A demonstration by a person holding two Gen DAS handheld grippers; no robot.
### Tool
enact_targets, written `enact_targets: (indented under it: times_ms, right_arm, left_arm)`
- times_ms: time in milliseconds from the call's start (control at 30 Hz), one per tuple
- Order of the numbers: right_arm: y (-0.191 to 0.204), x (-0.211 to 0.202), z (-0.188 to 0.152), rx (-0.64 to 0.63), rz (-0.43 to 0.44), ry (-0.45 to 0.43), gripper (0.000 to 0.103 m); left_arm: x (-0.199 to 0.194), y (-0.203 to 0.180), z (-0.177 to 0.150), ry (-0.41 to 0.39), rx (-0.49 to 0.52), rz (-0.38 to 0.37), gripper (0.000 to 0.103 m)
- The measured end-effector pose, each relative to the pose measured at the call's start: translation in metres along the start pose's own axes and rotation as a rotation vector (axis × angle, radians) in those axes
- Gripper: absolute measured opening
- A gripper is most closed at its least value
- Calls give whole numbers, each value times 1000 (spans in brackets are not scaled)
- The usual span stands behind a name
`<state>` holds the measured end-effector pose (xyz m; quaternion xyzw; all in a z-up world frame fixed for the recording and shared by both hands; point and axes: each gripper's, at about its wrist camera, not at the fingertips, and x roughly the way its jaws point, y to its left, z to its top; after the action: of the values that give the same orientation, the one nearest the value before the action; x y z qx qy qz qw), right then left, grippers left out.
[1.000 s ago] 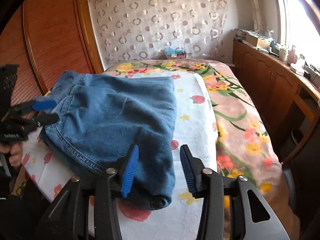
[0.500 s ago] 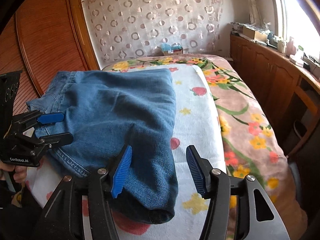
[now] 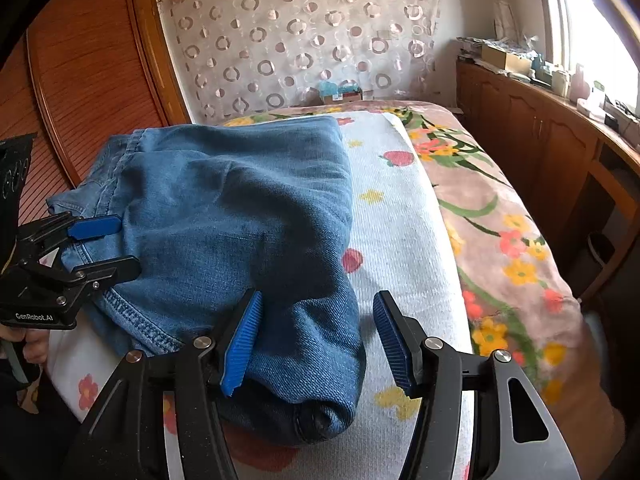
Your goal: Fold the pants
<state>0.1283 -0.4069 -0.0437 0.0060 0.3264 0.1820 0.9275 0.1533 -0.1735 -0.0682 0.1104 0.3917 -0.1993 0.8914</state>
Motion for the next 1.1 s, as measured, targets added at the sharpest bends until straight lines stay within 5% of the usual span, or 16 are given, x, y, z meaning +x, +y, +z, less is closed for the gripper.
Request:
enact_targets:
  times_ms: [300,533,1100]
  right_arm:
    - [1,0,-2,-3,6,-3,59]
    - [1,-2,1,30,100,6,15]
    - [31,-38,43,22,148,-177,10]
  left_arm:
    - [0,-1,-1,-2,-1,1,80]
    - [-6,8,-5,-8,-25,-10,80]
    - [-39,63,-30,-59,-182,20,80]
